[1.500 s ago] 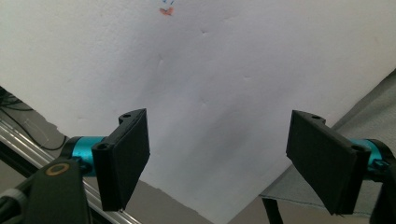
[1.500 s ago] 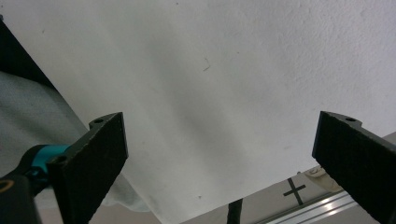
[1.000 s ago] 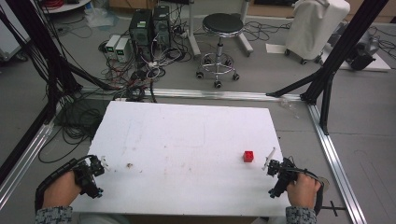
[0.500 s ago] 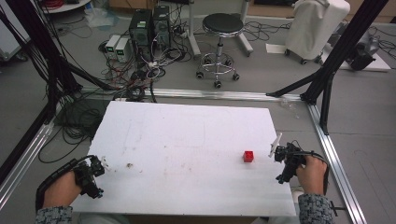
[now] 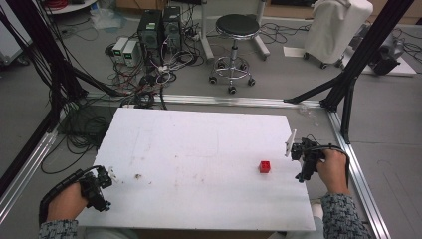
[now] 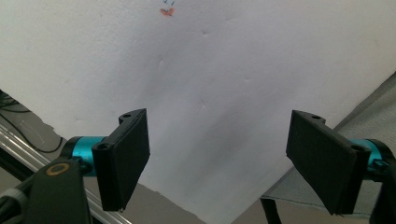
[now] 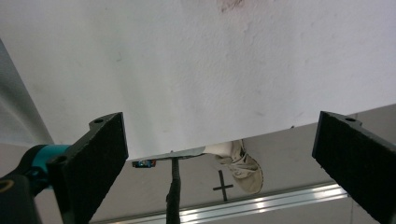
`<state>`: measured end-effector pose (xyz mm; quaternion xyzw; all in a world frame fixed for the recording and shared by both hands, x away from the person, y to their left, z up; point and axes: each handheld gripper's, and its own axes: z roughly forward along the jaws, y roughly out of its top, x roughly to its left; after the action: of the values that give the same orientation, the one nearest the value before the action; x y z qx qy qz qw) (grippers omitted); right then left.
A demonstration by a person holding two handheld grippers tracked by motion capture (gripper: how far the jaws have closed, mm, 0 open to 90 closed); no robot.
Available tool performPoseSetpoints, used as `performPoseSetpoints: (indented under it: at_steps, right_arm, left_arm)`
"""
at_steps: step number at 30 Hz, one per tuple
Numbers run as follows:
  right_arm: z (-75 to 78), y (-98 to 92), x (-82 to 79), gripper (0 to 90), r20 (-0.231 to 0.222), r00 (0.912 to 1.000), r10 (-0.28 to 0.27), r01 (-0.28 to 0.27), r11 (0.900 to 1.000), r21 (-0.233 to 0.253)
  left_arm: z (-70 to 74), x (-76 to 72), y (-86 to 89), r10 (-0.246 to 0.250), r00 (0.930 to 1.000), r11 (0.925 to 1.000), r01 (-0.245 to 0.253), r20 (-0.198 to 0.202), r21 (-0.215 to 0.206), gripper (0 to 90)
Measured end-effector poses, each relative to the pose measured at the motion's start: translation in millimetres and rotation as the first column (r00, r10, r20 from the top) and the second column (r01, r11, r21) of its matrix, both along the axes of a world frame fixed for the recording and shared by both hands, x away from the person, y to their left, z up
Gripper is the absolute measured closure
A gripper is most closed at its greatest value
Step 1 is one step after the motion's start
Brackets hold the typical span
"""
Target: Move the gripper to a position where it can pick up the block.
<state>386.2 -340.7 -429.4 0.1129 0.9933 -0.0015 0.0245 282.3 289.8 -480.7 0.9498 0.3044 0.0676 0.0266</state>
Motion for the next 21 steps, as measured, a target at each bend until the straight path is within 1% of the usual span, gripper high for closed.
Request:
performPoseSetpoints:
  at_steps: [1,3,4,5,6,9,10,11,13,14,16,17,18,19,20,21]
  right_arm:
    - [1.1,1.6,2.7,2.6,0.006,0.9999,0.011,-0.011,1.000,0.000]
    - [1.5,7.8,9.9,2.6,-0.001,0.9998,0.018,-0.018,1.000,0.000]
    - [1.5,7.8,9.9,2.6,-0.001,0.9998,0.018,-0.018,1.000,0.000]
    - [0.4,13.3,14.5,2.6,-0.001,0.9994,0.034,-0.034,0.999,-0.003]
    - [0.4,13.3,14.5,2.6,-0.001,0.9994,0.034,-0.034,0.999,-0.003]
    - [-3.3,22.5,21.2,2.6,-0.001,0.9984,0.057,-0.057,0.998,0.001]
    - [-6.9,28.3,26.4,2.6,0.003,0.9970,0.078,-0.078,0.997,0.005]
    - [-6.9,28.3,26.4,2.6,0.003,0.9970,0.078,-0.078,0.997,0.005]
    - [-10.5,33.8,31.3,2.6,0.003,0.9957,0.092,-0.092,0.996,0.001]
    - [-14.6,39.5,35.2,2.6,-0.005,0.9944,0.106,-0.106,0.994,-0.005]
    - [-16.4,42.4,36.3,2.6,-0.001,0.9944,0.106,-0.106,0.994,-0.009]
    - [-18.7,45.6,38.1,2.6,-0.002,0.9933,0.116,-0.116,0.993,-0.013]
    - [-23.4,51.2,40.9,2.6,-0.016,0.9901,0.140,-0.140,0.990,-0.017]
    - [-23.4,51.2,40.9,2.6,-0.016,0.9901,0.140,-0.140,0.990,-0.017]
    - [-27.1,55.9,44.0,2.6,-0.020,0.9872,0.158,-0.158,0.987,-0.021]
    - [-27.1,55.9,44.0,2.6,-0.020,0.9872,0.158,-0.158,0.987,-0.021]
  left_arm:
    - [-0.2,-0.2,-0.5,-0.001,1.0000,1.0000,0.001,0.005,0.000,21.7]
    - [0.0,0.0,-1.6,-0.008,1.0000,1.0000,0.008,0.004,-0.003,21.7]
    - [-0.1,0.1,-2.4,-0.012,0.9999,0.9999,0.012,0.002,-0.004,21.8]
    - [0.1,0.1,-3.3,-0.013,0.9999,0.9999,0.013,0.001,-0.003,21.8]
    - [0.1,0.2,-3.8,-0.017,0.9998,0.9998,0.017,0.003,-0.004,21.8]
    - [0.5,0.3,-4.2,-0.016,0.9999,0.9999,0.016,0.000,-0.002,21.8]
    - [0.6,0.2,-4.2,-0.017,0.9999,0.9999,0.017,0.000,-0.003,21.8]
    - [0.7,0.2,-3.9,-0.016,0.9999,0.9999,0.016,0.003,-0.004,21.8]
    - [1.0,0.2,-3.2,-0.016,0.9998,0.9999,0.016,0.007,-0.002,21.8]
    - [1.4,0.3,-2.9,-0.015,0.9999,0.9999,0.015,0.007,-0.001,21.8]
    - [1.4,0.3,-2.0,-0.013,0.9999,0.9999,0.013,0.005,-0.002,21.8]
    - [1.4,0.2,-1.6,-0.013,0.9999,0.9999,0.013,0.006,-0.001,21.7]
    - [1.6,0.1,-1.4,-0.010,0.9999,0.9999,0.010,0.007,0.000,21.8]
    - [1.7,0.2,-1.0,-0.010,0.9999,1.0000,0.010,0.006,0.000,21.8]
    - [1.6,0.2,-0.7,-0.010,0.9999,1.0000,0.010,0.008,0.000,21.8]
    - [1.7,0.1,-0.4,-0.010,0.9999,0.9999,0.010,0.008,-0.001,21.8]
